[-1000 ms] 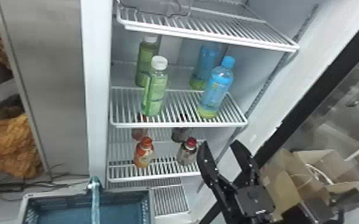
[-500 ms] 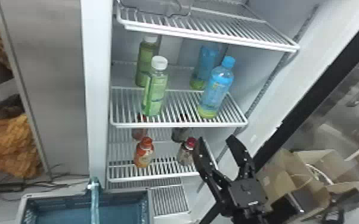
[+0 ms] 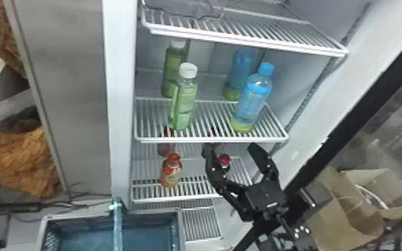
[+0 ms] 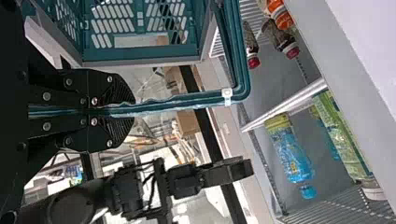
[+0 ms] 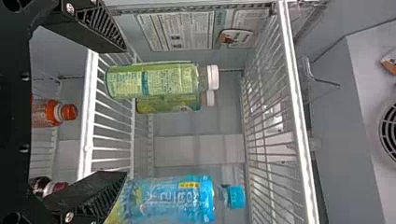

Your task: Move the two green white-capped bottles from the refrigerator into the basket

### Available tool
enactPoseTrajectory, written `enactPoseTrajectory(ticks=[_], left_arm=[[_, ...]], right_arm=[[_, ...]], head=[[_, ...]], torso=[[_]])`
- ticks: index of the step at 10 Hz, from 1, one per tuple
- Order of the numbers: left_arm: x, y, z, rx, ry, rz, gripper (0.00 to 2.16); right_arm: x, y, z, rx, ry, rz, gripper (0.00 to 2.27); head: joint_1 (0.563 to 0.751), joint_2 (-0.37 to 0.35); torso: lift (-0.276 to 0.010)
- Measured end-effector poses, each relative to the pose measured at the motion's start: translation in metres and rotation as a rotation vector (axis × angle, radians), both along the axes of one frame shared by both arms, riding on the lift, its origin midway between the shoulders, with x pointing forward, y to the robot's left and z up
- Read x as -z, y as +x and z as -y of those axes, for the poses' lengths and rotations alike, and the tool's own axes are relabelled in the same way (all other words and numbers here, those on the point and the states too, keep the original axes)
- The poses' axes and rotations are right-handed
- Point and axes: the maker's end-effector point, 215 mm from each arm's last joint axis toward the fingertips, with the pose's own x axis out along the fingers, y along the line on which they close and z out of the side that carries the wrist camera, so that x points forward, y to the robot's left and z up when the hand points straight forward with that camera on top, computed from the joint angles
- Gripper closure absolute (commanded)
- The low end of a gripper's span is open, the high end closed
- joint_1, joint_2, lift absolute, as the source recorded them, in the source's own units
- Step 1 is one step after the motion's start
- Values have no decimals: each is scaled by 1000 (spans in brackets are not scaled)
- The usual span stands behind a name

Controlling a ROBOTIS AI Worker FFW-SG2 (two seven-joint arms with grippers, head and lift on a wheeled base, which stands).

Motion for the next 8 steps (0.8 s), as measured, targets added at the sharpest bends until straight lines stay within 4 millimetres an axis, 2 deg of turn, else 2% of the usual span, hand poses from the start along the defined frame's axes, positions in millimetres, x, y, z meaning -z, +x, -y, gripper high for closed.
enactPoseTrajectory(ticks=[3, 8], left_arm=[[0, 0, 0, -1, -1, 1, 1202], [-2, 1, 1, 0, -3, 4, 1202]], right_arm=[[3, 35, -16, -37, -17, 18, 88], [2, 87, -29, -73, -41, 42, 88]], head=[[695, -256], [695, -221]], torso=[[-4], [-4]])
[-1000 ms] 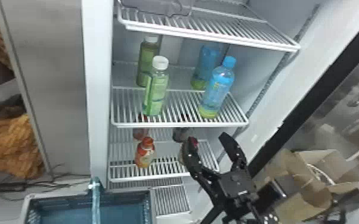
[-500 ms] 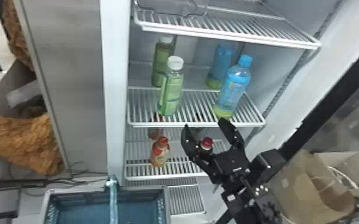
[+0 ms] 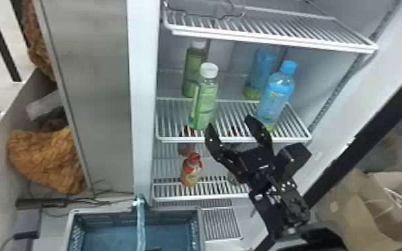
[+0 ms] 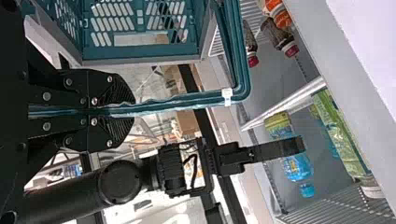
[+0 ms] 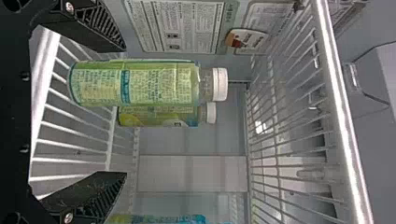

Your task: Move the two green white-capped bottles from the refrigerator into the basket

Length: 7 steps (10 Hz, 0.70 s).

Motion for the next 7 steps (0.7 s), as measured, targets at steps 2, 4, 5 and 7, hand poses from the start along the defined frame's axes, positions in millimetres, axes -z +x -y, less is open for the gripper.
enactPoseTrajectory(ticks=[2, 4, 5, 7], left_arm=[[-1, 1, 0, 0, 0, 2, 1202], [-1, 1, 0, -1, -1, 3, 1202], [-1, 2, 0, -1, -1, 4, 1202], [-2, 2, 0, -2, -1, 6, 1202]], right_arm=[[-3, 13, -8, -23, 1, 7, 88], [-6, 23, -17, -41, 5, 12, 90], [-6, 27, -22, -53, 11, 13, 90], [-10, 36, -33, -72, 12, 19, 94]], head=[[695, -207], [695, -191], [695, -182], [695, -168]], torso=[[-4], [-4], [-4], [-4]])
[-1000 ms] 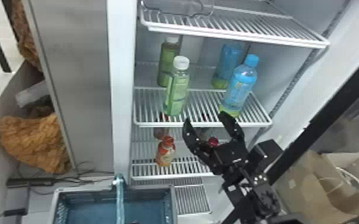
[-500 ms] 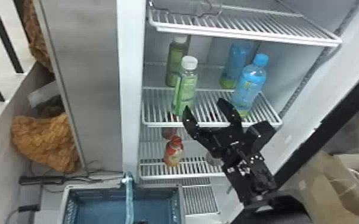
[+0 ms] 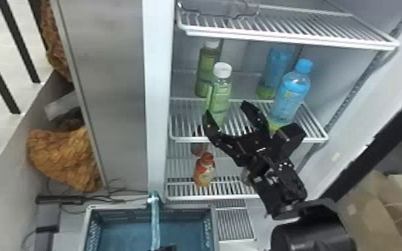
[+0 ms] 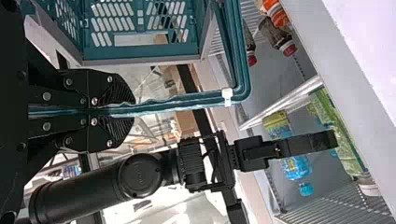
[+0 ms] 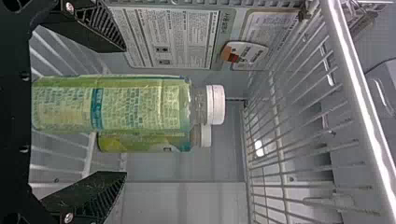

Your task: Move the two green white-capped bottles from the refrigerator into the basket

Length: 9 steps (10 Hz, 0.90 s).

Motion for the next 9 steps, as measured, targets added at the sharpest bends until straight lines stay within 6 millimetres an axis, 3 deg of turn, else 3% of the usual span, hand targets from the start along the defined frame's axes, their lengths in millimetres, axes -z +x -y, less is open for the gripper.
enactPoseTrajectory(ticks=[5, 6, 7, 9], left_arm=[[-2, 2, 1, 1, 0, 8, 1202], [-2, 4, 0, 0, 1, 10, 1202], [-2, 4, 0, -2, 2, 11, 1202], [-3, 4, 1, 4, 2, 12, 1202]], right_arm=[[-3, 38, -8, -7, -16, 9, 139], [1, 44, -13, -17, -5, -1, 375], [3, 48, -21, -31, 2, -8, 748], [1, 48, -31, -49, 5, -11, 907]], head=[[695, -150], [695, -142], [695, -130], [695, -117]], torso=[[-4], [-4], [-4], [-4]])
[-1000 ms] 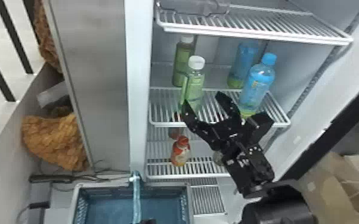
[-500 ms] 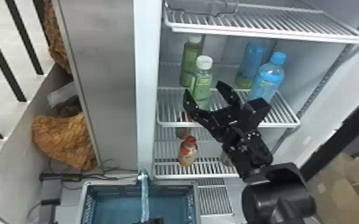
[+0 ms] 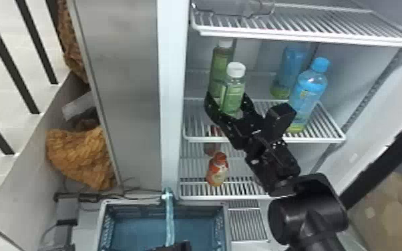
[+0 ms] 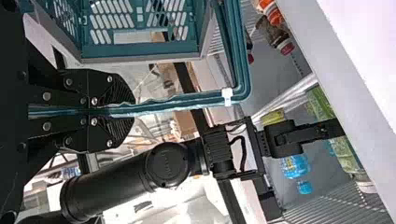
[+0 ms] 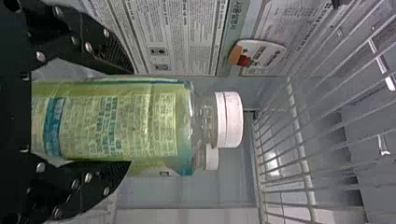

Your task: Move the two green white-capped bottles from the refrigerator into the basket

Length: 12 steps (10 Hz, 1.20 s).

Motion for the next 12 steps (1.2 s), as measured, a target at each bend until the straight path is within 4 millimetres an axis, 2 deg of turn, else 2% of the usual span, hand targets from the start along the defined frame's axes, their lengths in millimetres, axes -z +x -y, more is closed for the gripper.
enactPoseTrajectory(ticks=[4, 6, 8, 10, 12], left_arm=[[0, 0, 0, 1, 0, 0, 1202], [1, -1, -1, 0, 1, -3, 1202], [2, -2, -2, -3, 1, -6, 1202], [3, -3, -3, -6, 0, -10, 1202], [3, -3, -3, -9, -2, -12, 1202]], right_arm=[[-8, -9, 3, 8, -11, 9, 918], [-19, -19, 10, 22, -21, 34, 918], [-22, -31, 16, 33, -20, 25, 917], [-30, -53, 16, 29, -3, 3, 918], [-39, -86, 7, 2, 26, -40, 917]], head=[[695, -121], [695, -128], [695, -139], [695, -144], [695, -140]], torso=[[-4], [-4], [-4], [-4], [-4]])
